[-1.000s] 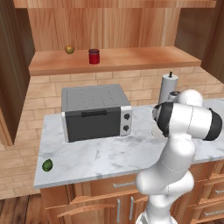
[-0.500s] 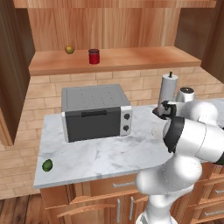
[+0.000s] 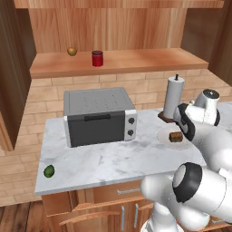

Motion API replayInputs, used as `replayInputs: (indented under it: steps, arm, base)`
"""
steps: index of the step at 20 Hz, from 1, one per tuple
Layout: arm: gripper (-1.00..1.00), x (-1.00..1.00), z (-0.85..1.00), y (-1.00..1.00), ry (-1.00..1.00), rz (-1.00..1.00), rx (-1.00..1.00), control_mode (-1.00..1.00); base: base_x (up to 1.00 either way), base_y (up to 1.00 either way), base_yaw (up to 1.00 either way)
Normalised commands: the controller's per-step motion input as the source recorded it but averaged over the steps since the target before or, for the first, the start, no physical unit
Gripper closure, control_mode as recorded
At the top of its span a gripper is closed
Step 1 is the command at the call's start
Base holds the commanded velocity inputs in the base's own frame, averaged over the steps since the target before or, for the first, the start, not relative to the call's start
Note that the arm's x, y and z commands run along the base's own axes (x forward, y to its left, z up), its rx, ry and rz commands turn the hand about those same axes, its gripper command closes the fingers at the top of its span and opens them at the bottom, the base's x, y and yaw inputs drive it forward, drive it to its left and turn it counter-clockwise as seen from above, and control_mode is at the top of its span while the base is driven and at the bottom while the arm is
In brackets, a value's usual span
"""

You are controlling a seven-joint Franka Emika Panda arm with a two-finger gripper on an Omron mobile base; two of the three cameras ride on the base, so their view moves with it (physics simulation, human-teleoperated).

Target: Pick the avocado and bread from the counter and place them on the plate. Then pick the jam from the cabinet and place it next to the plate. Lastly close the cabinet door.

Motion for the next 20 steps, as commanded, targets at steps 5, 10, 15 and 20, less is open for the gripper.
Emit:
replayInputs:
  steps: [5, 10, 15, 20]
  arm:
    - [-1.0, -0.54, 0.59, 0.38, -0.12, 0.04, 0.0, -1.0]
    - [-1.0, -0.57, 0.55, 0.34, -0.1, 0.04, 0.0, -1.0]
    - [-1.0, -0.53, 0.51, 0.4, -0.07, 0.05, 0.0, -1.0]
    - [-1.0, -0.44, 0.38, 0.53, -0.01, 0.09, -0.06, -1.0]
  base:
    - [0.0, 0.0, 0.0]
    - [0.0, 0.0, 0.0]
    - [0.0, 0.0, 0.0]
    - [0.0, 0.0, 0.0]
